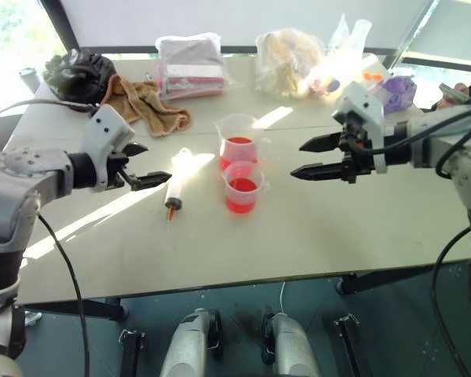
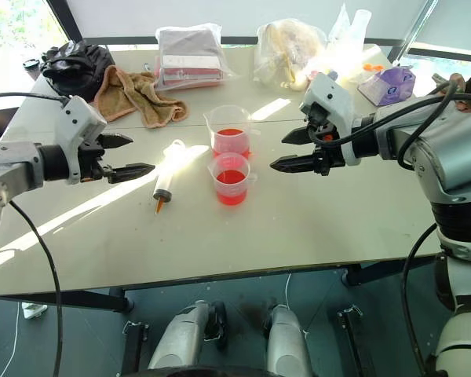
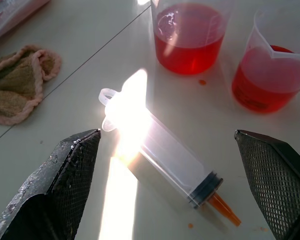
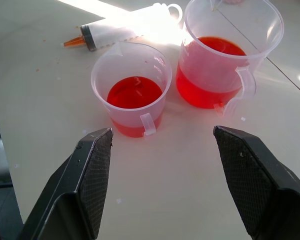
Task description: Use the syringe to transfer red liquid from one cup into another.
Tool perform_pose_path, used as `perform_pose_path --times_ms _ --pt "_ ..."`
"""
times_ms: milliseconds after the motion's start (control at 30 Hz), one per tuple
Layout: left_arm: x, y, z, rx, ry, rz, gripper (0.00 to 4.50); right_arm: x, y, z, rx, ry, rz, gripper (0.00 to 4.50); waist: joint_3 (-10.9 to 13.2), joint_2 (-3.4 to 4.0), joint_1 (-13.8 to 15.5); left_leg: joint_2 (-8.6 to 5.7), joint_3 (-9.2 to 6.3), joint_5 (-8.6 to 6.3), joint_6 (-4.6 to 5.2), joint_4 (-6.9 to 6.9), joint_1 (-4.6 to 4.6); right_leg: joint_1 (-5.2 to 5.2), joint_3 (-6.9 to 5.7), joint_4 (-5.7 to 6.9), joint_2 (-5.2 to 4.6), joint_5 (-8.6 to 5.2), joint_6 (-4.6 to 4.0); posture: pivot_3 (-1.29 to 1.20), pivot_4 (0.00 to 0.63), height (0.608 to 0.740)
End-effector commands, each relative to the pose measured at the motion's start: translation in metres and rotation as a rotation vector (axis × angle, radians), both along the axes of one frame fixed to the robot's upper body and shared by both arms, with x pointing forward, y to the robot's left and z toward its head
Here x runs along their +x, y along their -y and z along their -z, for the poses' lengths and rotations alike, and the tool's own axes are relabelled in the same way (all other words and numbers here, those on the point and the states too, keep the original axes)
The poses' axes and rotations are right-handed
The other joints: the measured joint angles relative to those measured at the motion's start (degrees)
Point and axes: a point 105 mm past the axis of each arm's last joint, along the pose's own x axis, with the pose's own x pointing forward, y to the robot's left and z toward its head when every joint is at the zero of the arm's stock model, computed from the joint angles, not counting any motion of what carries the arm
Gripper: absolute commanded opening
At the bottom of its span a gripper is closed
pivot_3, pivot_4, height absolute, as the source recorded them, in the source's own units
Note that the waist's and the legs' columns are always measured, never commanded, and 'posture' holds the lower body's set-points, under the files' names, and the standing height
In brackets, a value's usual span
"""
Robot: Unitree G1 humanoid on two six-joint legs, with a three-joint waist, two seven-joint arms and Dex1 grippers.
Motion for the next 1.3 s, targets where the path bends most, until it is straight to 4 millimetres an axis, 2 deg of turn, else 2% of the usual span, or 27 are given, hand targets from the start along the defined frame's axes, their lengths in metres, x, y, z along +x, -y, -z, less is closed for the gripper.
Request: perform_pose_path --times_ms 33,267,567,667,800,967,1067,1200,1300 --pt "-0.004 0.001 -0.018 -0.004 0.053 0.012 4.48 0.000 -0.001 -0.009 0.007 0.055 -0.017 3.37 0.0 0.00 0.1 0.00 0.00 0.00 0.00 0.00 0.00 0.01 -0.01 0.01 0.01 0.00 0.00 0.00 0.150 0.740" --pt "-0.003 -0.003 -0.022 -0.008 0.048 0.015 4.48 0.000 -0.005 -0.013 0.014 0.065 -0.033 3.37 0.0 0.00 0.1 0.00 0.00 0.00 0.01 0.06 0.00 0.06 -0.01 0.03 0.02 0.00 0.01 0.00 0.150 0.740" --pt "0.001 -0.002 -0.020 0.009 0.045 -0.018 4.48 0.000 -0.005 -0.009 0.024 0.058 -0.035 3.37 0.0 0.00 0.1 0.00 0.00 0.01 0.01 0.09 0.01 0.09 -0.01 0.06 0.04 0.00 0.01 0.00 0.150 0.740" --pt "0.014 0.009 -0.034 -0.041 0.083 -0.064 4.48 0.003 -0.006 -0.011 0.034 0.076 -0.034 3.37 0.0 -0.01 0.5 0.00 -0.02 0.01 0.02 0.14 0.01 0.13 -0.03 0.10 0.05 0.00 0.01 0.00 0.150 0.740" --pt "0.034 0.029 -0.050 -0.130 0.048 -0.157 4.48 0.006 -0.009 -0.015 0.036 0.090 -0.028 3.37 0.0 0.00 0.7 0.02 -0.22 -0.05 0.11 0.55 0.01 0.45 -0.23 0.15 0.08 -0.01 0.03 0.00 0.150 0.740" --pt "0.070 0.039 -0.060 -0.175 -0.087 -0.412 4.48 0.004 -0.009 -0.021 0.031 0.099 -0.024 3.37 0.0 -0.02 0.7 0.01 -0.37 -0.07 0.20 0.73 0.10 0.71 -0.35 0.19 0.09 -0.01 0.05 0.00 0.150 0.740" --pt "0.089 0.038 -0.071 -0.160 -0.034 -0.593 4.48 0.004 -0.007 -0.020 0.025 0.098 -0.008 3.37 0.0 -0.02 0.5 0.00 -0.42 -0.02 0.31 0.78 0.09 0.75 -0.41 0.15 0.10 -0.01 0.07 0.00 0.150 0.740" --pt "0.097 0.051 -0.060 -0.147 -0.171 -0.741 4.48 0.002 -0.005 -0.018 0.022 0.092 -0.002 3.37 0.0 -0.02 0.5 0.01 -0.43 0.00 0.34 0.78 0.10 0.75 -0.41 0.16 0.09 -0.01 0.08 0.00 0.150 0.740" --pt "0.097 0.051 -0.046 -0.082 -0.276 -0.912 4.48 0.001 -0.004 -0.018 0.022 0.088 0.008 3.37 0.0 -0.04 0.6 0.01 -0.43 0.01 0.36 0.79 0.09 0.76 -0.42 0.15 0.09 -0.01 0.09 0.00 0.150 0.740"
